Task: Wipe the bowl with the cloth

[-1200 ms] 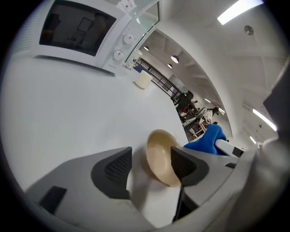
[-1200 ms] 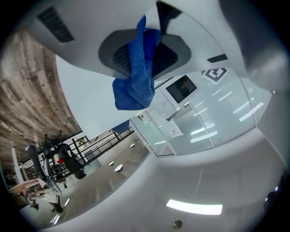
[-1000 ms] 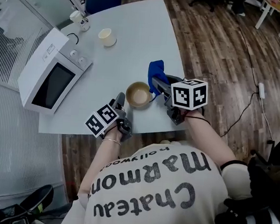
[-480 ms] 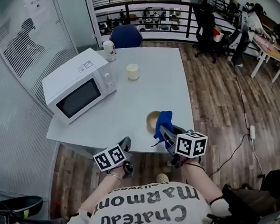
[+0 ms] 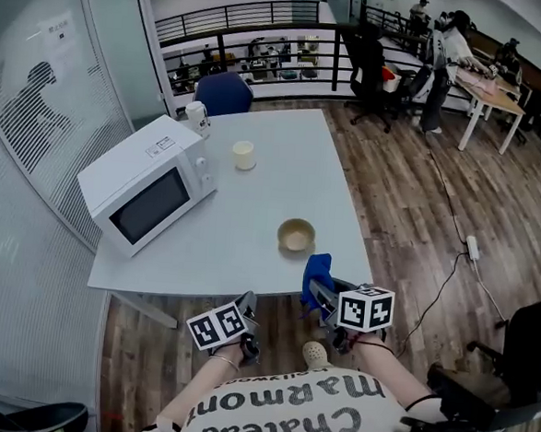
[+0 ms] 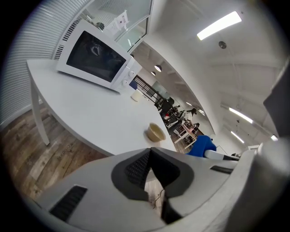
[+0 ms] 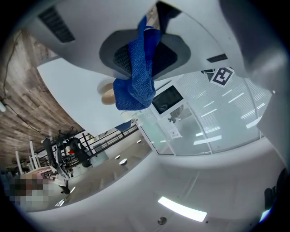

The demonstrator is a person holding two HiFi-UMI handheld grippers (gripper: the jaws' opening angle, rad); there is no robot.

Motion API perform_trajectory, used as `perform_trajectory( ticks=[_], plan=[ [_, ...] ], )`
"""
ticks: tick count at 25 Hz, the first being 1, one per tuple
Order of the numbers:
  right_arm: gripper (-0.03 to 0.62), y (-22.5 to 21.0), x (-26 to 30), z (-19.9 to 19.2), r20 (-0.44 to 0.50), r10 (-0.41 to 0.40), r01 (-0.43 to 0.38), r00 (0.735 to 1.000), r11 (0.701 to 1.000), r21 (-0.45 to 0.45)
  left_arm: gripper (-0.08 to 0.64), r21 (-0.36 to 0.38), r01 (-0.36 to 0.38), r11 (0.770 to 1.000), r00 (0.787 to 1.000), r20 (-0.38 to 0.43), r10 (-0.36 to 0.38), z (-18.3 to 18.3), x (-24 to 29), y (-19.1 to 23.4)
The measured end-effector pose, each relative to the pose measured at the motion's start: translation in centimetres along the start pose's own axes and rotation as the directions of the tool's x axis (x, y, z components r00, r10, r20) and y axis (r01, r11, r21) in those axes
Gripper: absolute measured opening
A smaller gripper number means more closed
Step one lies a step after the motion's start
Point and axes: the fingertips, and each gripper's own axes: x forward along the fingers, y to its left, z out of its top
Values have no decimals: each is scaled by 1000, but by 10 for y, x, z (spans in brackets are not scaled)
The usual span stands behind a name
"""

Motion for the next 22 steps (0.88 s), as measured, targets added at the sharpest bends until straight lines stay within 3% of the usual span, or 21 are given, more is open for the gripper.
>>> perform_trajectory(
  ticks=[12,22],
  plan=[
    [61,-4,-25,-18,-33,-58,57,998,997,-52,-6,-25,31,999,999,11,-30,-22,-19,-8],
    [60,-2,-28,-28,-38,-62,59,997,996,-63,-6,-21,42,999,999,0,-42,-34,-20,-10]
  ],
)
